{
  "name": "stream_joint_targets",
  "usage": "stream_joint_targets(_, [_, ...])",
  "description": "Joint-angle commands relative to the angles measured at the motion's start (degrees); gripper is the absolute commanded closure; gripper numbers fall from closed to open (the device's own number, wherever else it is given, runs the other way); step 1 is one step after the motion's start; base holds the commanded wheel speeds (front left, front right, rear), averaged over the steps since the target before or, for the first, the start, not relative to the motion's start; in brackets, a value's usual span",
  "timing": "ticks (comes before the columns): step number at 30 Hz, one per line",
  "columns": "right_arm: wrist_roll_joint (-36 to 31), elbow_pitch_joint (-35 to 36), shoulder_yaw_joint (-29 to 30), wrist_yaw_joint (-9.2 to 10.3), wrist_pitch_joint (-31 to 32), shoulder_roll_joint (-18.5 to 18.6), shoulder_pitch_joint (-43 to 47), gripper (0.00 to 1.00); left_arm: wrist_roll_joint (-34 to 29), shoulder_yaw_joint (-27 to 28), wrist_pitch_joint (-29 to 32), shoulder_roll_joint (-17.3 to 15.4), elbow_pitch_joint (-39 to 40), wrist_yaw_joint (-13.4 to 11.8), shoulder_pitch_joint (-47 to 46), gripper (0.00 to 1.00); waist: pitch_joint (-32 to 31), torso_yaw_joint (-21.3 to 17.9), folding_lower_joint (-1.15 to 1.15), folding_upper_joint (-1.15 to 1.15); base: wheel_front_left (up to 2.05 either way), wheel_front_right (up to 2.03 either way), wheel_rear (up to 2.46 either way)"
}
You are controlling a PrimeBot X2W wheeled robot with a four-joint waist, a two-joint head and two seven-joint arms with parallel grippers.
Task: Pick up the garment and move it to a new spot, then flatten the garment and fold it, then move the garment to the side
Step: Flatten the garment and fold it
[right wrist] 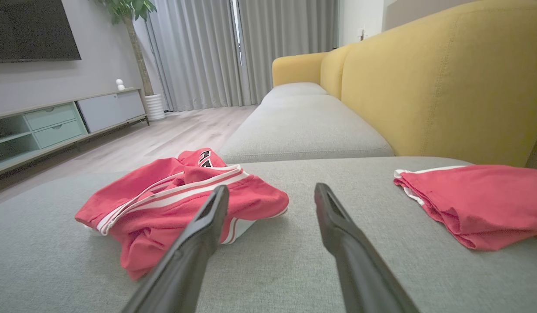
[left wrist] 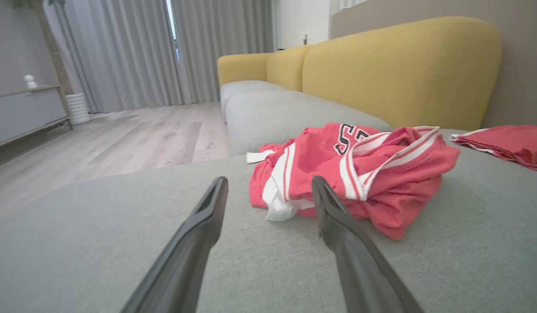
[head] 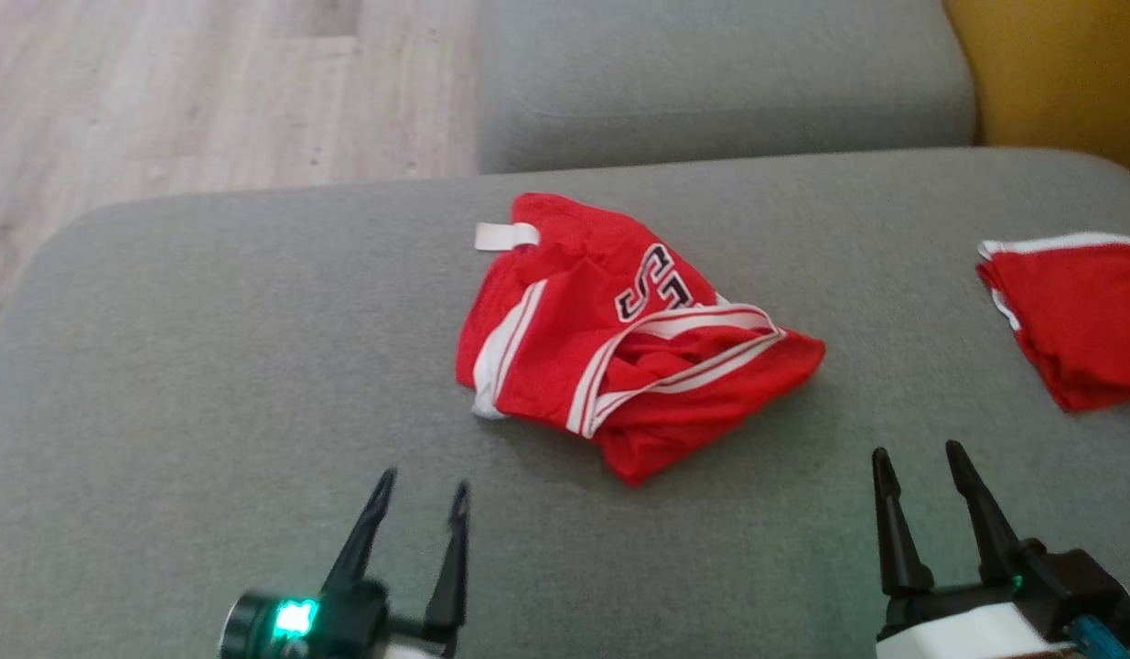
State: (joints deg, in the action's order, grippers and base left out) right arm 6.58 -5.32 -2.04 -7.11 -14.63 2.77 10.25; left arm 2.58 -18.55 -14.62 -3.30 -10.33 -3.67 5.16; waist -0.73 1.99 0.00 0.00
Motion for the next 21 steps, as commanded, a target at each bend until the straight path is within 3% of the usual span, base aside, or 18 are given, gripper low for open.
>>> stream_joint_targets(1, [0.12, 2.16, -1.65, -0.37, -0.37, 0.65, -2.28, 0.00, -1.18, 0.72, -0.38, 0.42, 0.50, 0.44, -4.59, 0.00, 1.23, -1.38, 0.00, 0.00, 0.00, 0.00, 0.00])
stream_joint_targets(7, [0.20, 2.57, -2.50, -0.37, -0.37, 0.76, -3.80, 0.00, -6.14, -4.94, -0.38, -0.94, -8.25, 3.63, -12.49, 0.00, 4.41, -4.66, 0.00, 0.00, 0.00, 0.00, 0.00])
stream_joint_targets(11, [0.34, 2.70, -2.83, -0.37, -0.37, 1.04, -4.99, 0.00, -9.92, -7.64, -0.38, -2.36, -12.93, 3.45, -17.05, 0.00, 6.15, -6.37, 0.00, 0.00, 0.00, 0.00, 0.00])
stream_joint_targets(21, [1.59, 2.83, -2.30, -0.37, -0.37, 1.14, -7.25, 0.00, -18.13, -11.55, -0.38, -6.28, -26.28, -4.60, -27.27, 0.00, 9.18, -10.41, 0.00, 0.00, 0.00, 0.00, 0.00])
